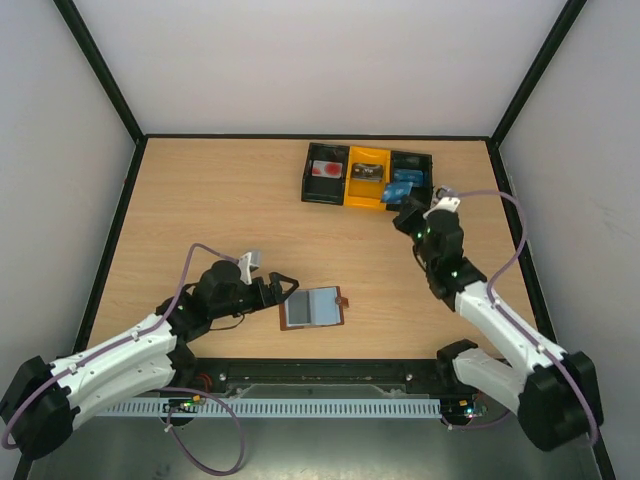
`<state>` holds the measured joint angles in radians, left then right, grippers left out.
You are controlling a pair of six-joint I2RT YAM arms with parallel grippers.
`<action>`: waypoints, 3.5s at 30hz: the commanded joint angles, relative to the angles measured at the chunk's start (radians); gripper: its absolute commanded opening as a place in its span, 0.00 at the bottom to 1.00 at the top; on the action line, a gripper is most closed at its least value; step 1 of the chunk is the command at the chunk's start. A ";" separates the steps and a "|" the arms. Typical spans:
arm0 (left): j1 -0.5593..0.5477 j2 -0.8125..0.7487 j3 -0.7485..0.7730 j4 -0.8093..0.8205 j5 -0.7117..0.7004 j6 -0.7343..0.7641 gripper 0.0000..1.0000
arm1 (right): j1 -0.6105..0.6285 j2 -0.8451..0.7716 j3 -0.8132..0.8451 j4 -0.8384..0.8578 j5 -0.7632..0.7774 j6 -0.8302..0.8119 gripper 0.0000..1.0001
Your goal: Take the credit cards out of the card holder
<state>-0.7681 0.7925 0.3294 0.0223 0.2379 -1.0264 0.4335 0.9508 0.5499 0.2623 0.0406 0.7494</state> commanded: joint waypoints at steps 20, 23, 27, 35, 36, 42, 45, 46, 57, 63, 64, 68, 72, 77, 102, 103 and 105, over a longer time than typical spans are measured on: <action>0.016 -0.041 0.041 -0.082 -0.066 0.112 1.00 | -0.384 0.801 0.528 0.054 -0.230 -0.109 0.02; 0.017 -0.037 0.049 -0.088 -0.067 0.126 1.00 | -0.388 0.871 0.594 0.046 -0.242 -0.134 0.02; 0.019 -0.037 0.055 -0.103 -0.084 0.153 1.00 | -0.393 0.945 0.671 0.014 -0.272 -0.153 0.02; 0.024 -0.032 0.074 -0.121 -0.104 0.175 1.00 | -0.397 1.053 0.782 -0.056 -0.271 -0.182 0.02; 0.024 -0.030 0.066 -0.113 -0.104 0.174 1.00 | -0.397 1.063 0.791 -0.061 -0.268 -0.185 0.02; 0.027 0.006 0.057 -0.089 -0.078 0.172 1.00 | -0.404 1.114 0.832 -0.070 -0.259 -0.187 0.02; 0.028 0.021 0.060 -0.076 -0.062 0.179 1.00 | -0.409 1.142 0.853 -0.075 -0.265 -0.177 0.02; 0.029 0.023 0.060 -0.072 -0.057 0.180 1.00 | -0.410 1.148 0.857 -0.077 -0.269 -0.176 0.02; 0.030 0.022 0.072 -0.100 -0.062 0.181 1.00 | -0.417 1.148 0.907 -0.136 -0.208 -0.169 0.17; 0.032 0.009 0.065 -0.128 -0.054 0.163 1.00 | -0.418 1.096 0.939 -0.231 -0.173 -0.157 0.27; 0.032 0.007 0.062 -0.127 -0.046 0.161 1.00 | -0.417 1.084 0.934 -0.244 -0.171 -0.154 0.28; 0.032 0.013 0.053 -0.124 -0.004 0.167 0.99 | -0.417 1.022 0.900 -0.302 -0.190 -0.142 0.32; 0.032 0.028 0.045 -0.122 0.029 0.156 0.97 | -0.417 0.941 0.810 -0.309 -0.269 -0.119 0.34; 0.032 0.021 0.034 -0.111 0.032 0.134 0.96 | -0.413 0.851 0.703 -0.367 -0.372 -0.079 0.34; 0.027 0.181 -0.095 0.187 0.115 -0.014 0.80 | -0.029 0.000 -0.094 -0.299 -0.390 0.068 0.34; 0.027 0.185 -0.109 0.223 0.123 -0.027 0.80 | -0.007 -0.026 -0.123 -0.284 -0.386 0.094 0.35; 0.027 0.192 -0.131 0.284 0.132 -0.050 0.81 | 0.037 -0.061 -0.176 -0.268 -0.372 0.131 0.38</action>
<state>-0.7410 0.9703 0.2405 0.1562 0.3328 -1.0245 0.4023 0.9600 0.4656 -0.0559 -0.3664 0.7727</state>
